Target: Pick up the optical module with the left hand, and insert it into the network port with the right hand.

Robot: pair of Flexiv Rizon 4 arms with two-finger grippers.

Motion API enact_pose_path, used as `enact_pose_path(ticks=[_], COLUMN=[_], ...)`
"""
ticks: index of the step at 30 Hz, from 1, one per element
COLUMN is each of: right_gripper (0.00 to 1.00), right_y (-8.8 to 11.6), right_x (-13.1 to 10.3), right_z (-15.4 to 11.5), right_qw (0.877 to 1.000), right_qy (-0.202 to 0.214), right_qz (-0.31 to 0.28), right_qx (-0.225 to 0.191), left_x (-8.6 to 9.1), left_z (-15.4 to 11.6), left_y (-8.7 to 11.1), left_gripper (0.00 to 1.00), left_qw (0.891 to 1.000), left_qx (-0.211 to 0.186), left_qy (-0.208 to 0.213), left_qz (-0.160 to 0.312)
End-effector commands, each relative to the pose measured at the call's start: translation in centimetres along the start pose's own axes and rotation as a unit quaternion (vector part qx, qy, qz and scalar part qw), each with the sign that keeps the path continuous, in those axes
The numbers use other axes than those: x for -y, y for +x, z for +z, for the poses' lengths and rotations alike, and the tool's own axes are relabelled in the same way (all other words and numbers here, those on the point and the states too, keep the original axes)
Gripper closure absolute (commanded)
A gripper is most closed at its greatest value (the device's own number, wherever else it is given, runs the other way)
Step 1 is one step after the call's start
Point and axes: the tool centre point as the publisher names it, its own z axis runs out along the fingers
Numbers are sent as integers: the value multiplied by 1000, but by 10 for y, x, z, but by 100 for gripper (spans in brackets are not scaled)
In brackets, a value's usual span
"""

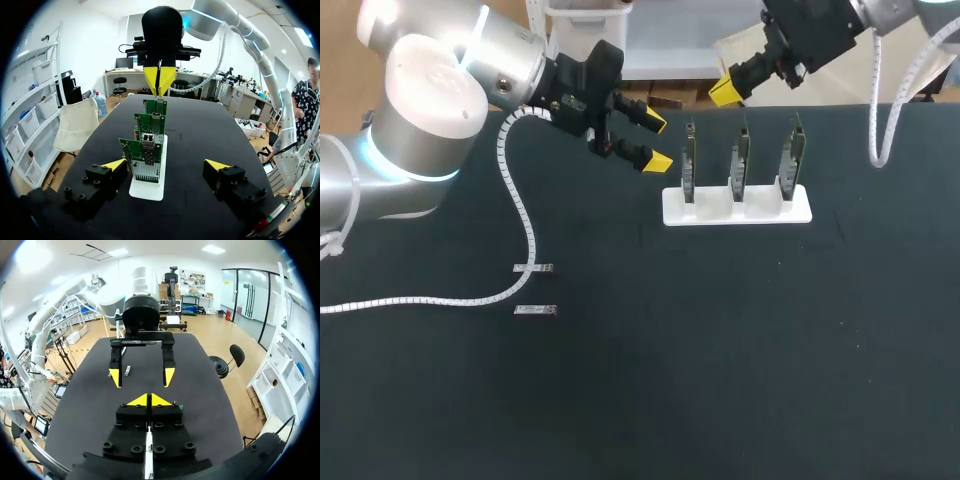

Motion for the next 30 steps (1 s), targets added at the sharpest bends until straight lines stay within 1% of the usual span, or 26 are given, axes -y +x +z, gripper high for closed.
enact_pose_path(ticks=[1, 9, 30], right_gripper=[100, 100, 100], right_y=[-4, -7, -1], right_x=[-2, 4, 14], right_z=[6, 18, 40], right_qw=[1000, 1000, 1000], right_qy=[4, -1, -22], right_qz=[-4, -9, -4], right_qx=[1, -2, -11], left_x=[-1, -1, -1], left_z=[1, 1, 1], left_y=[-1, -1, -1], left_gripper=[0, 0, 0], left_qw=[1000, 1000, 1000], left_qx=[-3, -3, -3], left_qy=[1, 1, 1], left_qz=[-1, -1, -1])
